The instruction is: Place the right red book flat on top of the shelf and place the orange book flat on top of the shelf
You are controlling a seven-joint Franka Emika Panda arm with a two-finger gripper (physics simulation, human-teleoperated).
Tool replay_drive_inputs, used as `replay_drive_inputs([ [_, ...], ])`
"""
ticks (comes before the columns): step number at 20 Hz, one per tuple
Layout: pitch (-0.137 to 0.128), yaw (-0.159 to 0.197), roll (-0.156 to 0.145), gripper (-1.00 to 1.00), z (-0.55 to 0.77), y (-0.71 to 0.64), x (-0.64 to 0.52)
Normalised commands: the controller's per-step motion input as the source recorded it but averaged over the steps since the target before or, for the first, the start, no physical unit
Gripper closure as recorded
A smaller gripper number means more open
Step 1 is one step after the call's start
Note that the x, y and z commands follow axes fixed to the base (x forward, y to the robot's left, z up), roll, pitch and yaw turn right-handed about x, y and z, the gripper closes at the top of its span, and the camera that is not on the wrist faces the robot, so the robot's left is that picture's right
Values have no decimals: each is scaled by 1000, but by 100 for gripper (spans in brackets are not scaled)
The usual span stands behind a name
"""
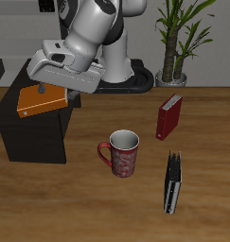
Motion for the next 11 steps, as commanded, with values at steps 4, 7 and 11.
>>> replay_drive_inputs([
  [4, -41, -9, 107, -100, 101, 612, -107],
  [7, -56, -41, 111, -100, 139, 600, -192],
  [11, -33, 3, 109, -100, 31, 491, -195],
])
